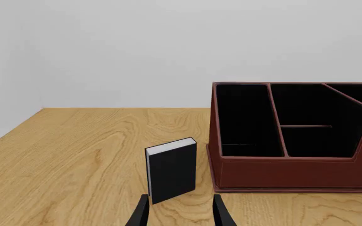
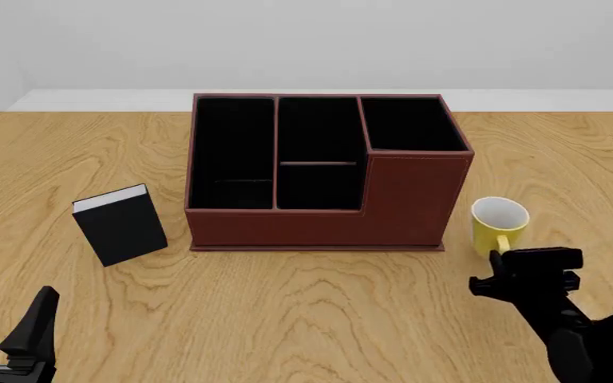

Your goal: Pick up the yellow and white mug and place it to the right of the caddy.

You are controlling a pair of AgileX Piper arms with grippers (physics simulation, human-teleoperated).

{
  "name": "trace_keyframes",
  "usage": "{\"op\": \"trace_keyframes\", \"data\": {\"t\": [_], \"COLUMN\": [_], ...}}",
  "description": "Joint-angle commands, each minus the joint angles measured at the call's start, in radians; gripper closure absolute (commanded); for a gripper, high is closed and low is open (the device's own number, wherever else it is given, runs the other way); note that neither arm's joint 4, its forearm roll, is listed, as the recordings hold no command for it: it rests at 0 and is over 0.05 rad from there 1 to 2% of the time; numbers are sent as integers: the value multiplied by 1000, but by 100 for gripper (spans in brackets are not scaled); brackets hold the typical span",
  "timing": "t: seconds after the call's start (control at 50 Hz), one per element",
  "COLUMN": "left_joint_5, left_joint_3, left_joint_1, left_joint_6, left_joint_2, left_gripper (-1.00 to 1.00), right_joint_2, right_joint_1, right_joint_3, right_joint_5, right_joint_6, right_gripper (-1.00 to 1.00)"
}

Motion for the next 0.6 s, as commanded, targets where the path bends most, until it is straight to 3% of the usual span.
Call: {"op": "trace_keyframes", "data": {"t": [0.02, 0.6], "left_joint_5": [0, 0], "left_joint_3": [0, 0], "left_joint_1": [0, 0], "left_joint_6": [0, 0], "left_joint_2": [0, 0], "left_gripper": [-100, -100], "right_joint_2": [66, 145], "right_joint_1": [-4, -20], "right_joint_3": [-7, -15], "right_joint_5": [-51, -93], "right_joint_6": [8, 4], "right_gripper": [100, 100]}}
